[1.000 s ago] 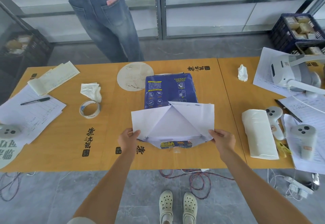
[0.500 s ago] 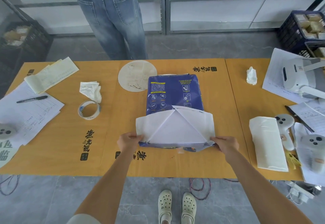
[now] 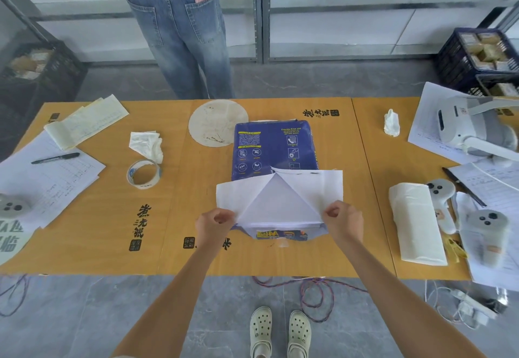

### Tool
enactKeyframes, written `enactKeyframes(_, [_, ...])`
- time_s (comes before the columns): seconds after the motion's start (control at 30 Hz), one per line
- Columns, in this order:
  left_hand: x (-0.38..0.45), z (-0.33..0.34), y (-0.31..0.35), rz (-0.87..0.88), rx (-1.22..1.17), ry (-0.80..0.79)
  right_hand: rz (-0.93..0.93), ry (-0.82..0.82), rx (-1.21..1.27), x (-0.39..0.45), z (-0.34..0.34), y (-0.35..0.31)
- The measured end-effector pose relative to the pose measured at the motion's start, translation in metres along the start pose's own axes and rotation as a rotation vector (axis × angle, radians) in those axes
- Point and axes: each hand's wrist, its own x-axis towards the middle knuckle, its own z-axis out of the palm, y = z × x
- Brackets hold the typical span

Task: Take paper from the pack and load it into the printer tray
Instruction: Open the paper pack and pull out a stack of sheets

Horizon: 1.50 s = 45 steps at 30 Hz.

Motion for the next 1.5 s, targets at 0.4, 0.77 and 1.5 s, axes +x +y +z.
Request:
enactKeyframes(0.4, [-0.017,0.017,0.003,0.063,0.035,0.019,0.323,-0.111,0.365,-0.022,0.004,-0.003])
enactKeyframes(0.77, [-0.035,0.025,0.004,-0.047,0.051,0.057,0.568,-0.081,0.529,-0.021,0.009,-0.009])
enactKeyframes(1.5, [-0.014,0.041,0.019,-0.732,-0.575,0.182,0.690,-0.073,0.570,-0.022,0.003,-0.022])
